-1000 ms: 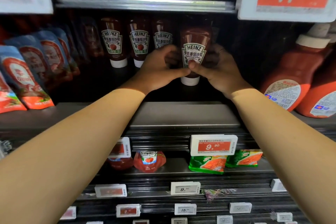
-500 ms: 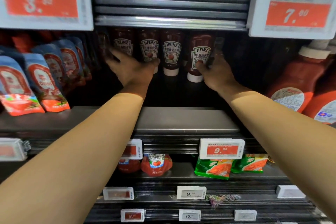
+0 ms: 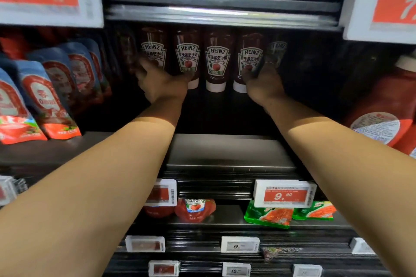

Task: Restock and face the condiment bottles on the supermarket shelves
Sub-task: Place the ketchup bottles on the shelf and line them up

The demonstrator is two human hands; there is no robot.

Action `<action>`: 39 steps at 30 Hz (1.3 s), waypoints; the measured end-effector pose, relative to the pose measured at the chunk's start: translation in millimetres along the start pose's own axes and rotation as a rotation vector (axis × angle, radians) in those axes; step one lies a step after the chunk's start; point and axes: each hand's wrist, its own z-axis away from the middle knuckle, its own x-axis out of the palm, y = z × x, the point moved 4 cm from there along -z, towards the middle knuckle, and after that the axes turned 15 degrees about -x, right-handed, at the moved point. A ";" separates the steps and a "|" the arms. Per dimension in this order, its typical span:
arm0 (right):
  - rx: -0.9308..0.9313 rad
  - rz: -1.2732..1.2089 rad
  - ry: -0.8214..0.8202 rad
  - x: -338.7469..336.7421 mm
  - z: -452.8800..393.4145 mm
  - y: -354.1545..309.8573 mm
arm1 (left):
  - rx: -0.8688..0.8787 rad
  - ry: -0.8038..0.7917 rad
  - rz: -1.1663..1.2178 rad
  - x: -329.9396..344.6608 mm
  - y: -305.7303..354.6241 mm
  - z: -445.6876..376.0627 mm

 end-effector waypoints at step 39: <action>0.180 0.152 0.103 29.3 10.3 -1.0 | -0.053 0.059 -0.095 5.4 0.2 -2.1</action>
